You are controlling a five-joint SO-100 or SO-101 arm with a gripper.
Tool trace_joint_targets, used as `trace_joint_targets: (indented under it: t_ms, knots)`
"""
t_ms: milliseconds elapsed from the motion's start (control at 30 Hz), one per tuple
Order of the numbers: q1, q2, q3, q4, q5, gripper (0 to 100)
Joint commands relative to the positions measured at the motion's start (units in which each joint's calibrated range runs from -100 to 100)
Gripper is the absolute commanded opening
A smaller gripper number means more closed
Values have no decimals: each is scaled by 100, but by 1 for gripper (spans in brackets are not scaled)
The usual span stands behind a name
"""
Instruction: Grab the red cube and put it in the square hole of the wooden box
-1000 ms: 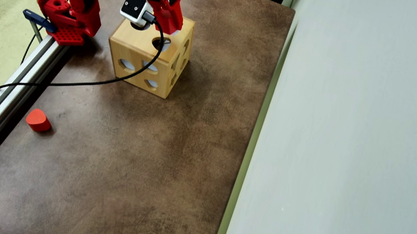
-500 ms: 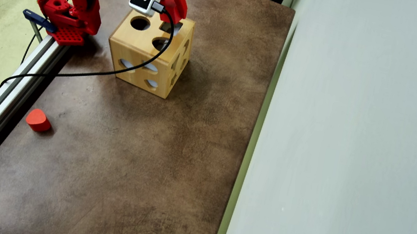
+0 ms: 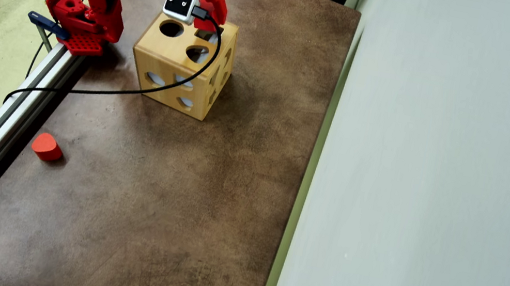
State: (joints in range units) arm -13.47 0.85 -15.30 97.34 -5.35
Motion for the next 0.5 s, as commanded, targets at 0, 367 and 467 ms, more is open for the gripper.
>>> trace_joint_targets:
  t_ms: [0,367,467]
  knots:
    - [18,-259,-35,1,34,2]
    - [25,72,-44,1,34,2]
    - [25,98,-44,1,34,2]
